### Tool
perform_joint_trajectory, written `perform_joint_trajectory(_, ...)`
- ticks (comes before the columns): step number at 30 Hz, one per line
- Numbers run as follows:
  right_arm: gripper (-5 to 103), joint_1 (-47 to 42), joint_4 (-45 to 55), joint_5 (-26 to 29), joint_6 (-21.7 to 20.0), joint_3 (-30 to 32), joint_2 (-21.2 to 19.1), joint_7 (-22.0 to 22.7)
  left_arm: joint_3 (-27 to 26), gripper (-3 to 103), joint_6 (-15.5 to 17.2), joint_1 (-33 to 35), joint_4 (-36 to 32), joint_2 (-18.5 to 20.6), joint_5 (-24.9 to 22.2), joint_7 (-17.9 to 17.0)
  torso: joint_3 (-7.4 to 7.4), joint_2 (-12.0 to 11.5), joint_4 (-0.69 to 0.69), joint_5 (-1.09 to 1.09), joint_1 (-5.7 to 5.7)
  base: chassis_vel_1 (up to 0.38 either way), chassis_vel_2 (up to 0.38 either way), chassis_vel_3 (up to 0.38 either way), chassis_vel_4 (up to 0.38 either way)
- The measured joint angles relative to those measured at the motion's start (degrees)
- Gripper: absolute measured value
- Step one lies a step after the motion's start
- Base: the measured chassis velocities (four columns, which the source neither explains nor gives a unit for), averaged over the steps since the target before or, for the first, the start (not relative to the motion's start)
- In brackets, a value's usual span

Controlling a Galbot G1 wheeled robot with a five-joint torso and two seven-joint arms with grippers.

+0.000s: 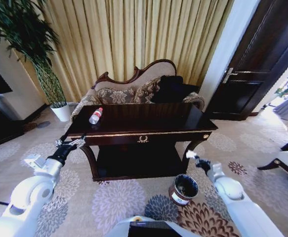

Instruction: Move to the front of the table and place the trash on the table into the trash bin.

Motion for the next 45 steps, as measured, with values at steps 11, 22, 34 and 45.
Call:
perform_joint_trajectory(11, 0, 6.75, -19.93, -12.23, 8.20, -2.21, 5.07, -1.86, -1.02, 100, -0.01, 1.45, -0.32, -0.04, 0.07, -0.05, 0.01, 0.00, 0.01, 0.01, 0.01, 0.000, 0.000, 0.000, 0.000)
perform_joint_trajectory(22, 18, 9.71, -28.42, -20.60, 15.11, -1.88, 6.15, 0.04, -2.42, 100, -0.01, 3.01, -1.10, 0.46, -0.22, -0.12, 0.01, 0.00, 0.01, 0.00, 0.00, 0.000, 0.000, 0.000, 0.000)
perform_joint_trajectory(34, 67, 8.82, -27.88, -19.79, 16.94, -1.14, 5.78, 0.23, -2.21, 100, 0.00, 3.16, -1.62, 0.40, -0.21, -0.20, 0.01, 0.00, -0.01, 0.00, 0.00, 0.000, 0.000, 0.000, 0.000)
perform_joint_trajectory(45, 99, 6.00, -3.90, 9.36, 9.49, 0.08, 4.26, 6.52, -2.47, 100, -0.06, 3.35, -2.18, 0.39, -0.19, -0.31, 0.01, 0.00, -0.01, 0.00, 0.00, 0.000, 0.000, 0.000, 0.000)
